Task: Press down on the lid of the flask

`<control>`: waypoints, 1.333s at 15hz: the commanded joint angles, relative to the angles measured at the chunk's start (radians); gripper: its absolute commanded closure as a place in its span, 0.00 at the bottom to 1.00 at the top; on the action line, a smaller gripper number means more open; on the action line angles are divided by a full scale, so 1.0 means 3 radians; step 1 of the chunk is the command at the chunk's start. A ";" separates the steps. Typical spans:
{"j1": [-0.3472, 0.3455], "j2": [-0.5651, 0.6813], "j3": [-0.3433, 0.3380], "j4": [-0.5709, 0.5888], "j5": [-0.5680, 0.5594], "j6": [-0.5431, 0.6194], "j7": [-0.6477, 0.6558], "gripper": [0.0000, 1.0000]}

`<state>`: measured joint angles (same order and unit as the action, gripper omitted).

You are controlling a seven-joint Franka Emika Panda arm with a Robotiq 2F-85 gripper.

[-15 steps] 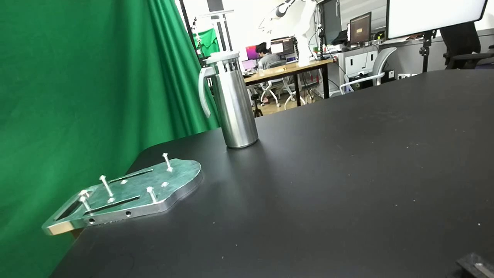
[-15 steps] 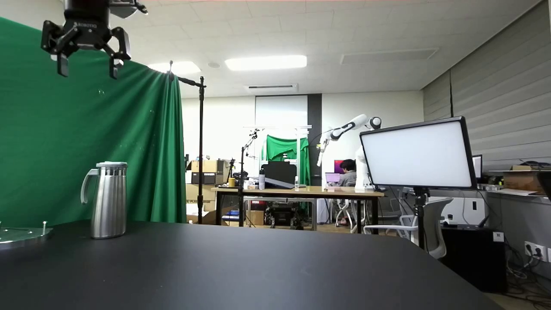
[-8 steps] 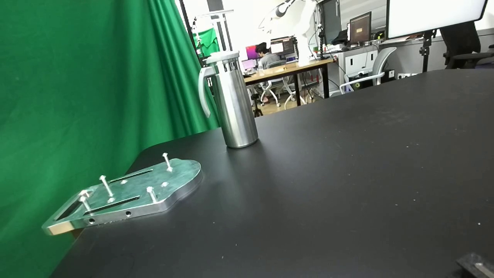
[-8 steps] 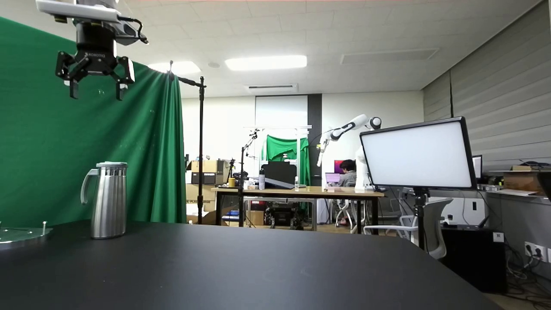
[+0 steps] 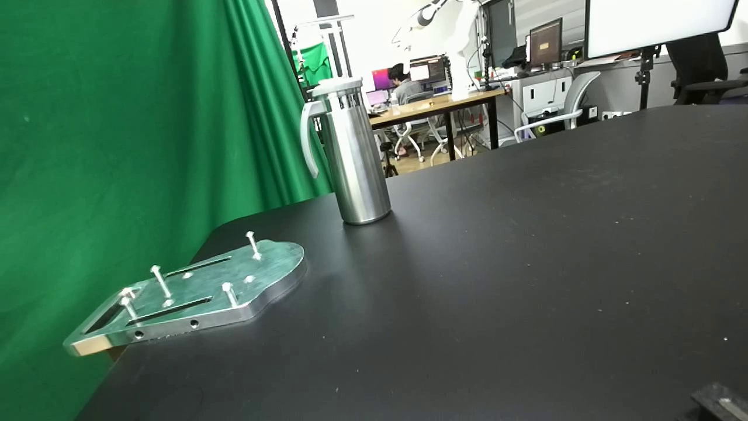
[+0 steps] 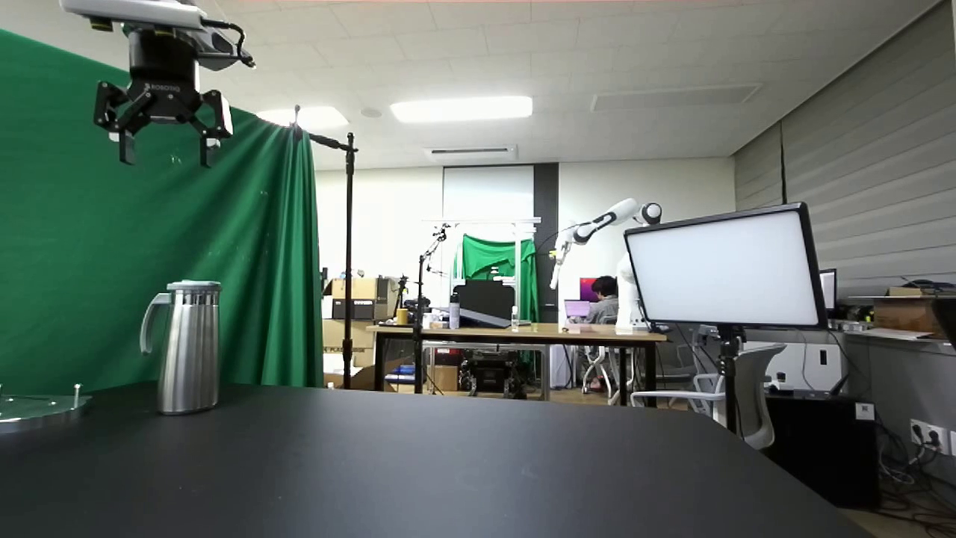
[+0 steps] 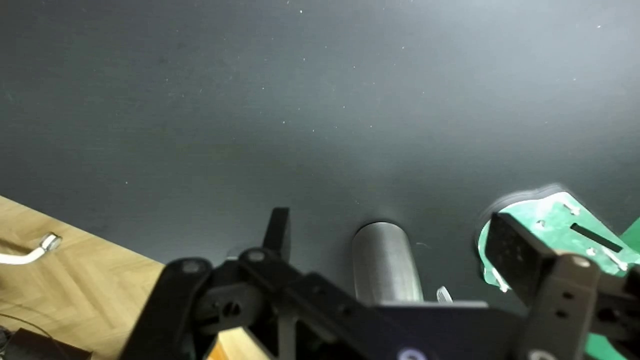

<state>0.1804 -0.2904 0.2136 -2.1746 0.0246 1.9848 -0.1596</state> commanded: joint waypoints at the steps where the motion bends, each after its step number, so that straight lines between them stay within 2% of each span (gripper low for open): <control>1: 0.0038 0.0078 -0.0048 0.0081 -0.0010 -0.0006 -0.0006 0.00; 7: 0.0023 0.0708 -0.0004 0.0742 -0.0160 0.0003 0.0025 0.00; 11: 0.0104 0.1170 0.0080 0.1289 -0.0367 0.0007 0.0055 0.00; 12: 0.0133 0.1278 0.0099 0.1410 -0.0395 0.0011 0.0045 0.25; 13: 0.0179 0.1386 0.0125 0.1519 -0.0456 0.0025 0.0041 0.27; 14: 0.0225 0.1489 0.0150 0.1622 -0.0506 0.0029 0.0034 0.33; 15: 0.0268 0.1586 0.0164 0.1714 -0.0556 0.0038 0.0035 0.42; 20: 0.0433 0.2060 0.0183 0.2164 -0.0647 0.0026 -0.0089 0.75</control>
<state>0.2927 0.2369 0.2673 -1.6414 -0.1518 2.0165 -0.1672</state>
